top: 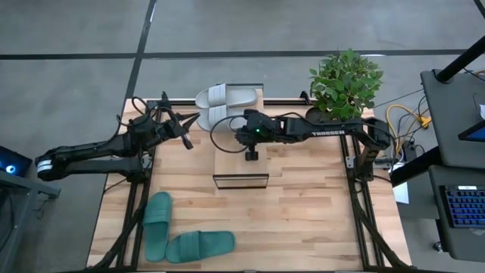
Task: Pick and place slides into the shelf
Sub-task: Put the gray slide on the shelf
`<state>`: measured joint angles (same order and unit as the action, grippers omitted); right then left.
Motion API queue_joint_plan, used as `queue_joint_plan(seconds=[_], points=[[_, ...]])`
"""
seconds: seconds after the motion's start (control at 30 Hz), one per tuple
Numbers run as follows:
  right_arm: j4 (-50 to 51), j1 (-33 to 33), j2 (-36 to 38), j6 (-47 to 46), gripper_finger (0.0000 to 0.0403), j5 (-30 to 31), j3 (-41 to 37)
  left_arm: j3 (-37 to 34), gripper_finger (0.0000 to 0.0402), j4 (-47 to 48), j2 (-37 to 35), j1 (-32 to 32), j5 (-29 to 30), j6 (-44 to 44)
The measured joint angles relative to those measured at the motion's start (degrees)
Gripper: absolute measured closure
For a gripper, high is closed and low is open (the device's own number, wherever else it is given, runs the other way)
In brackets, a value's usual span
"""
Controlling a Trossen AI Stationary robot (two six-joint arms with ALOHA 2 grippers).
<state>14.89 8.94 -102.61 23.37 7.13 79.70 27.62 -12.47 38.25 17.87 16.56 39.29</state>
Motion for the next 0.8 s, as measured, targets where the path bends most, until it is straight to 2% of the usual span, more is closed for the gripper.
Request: queue_joint_plan(seconds=[0.8], points=[[0.7, 6.0, 0.0, -0.4, 0.0394, -1.7, -0.5, 0.0, 0.0396, 0.1, 1.5, 0.0, 0.0, -0.1]])
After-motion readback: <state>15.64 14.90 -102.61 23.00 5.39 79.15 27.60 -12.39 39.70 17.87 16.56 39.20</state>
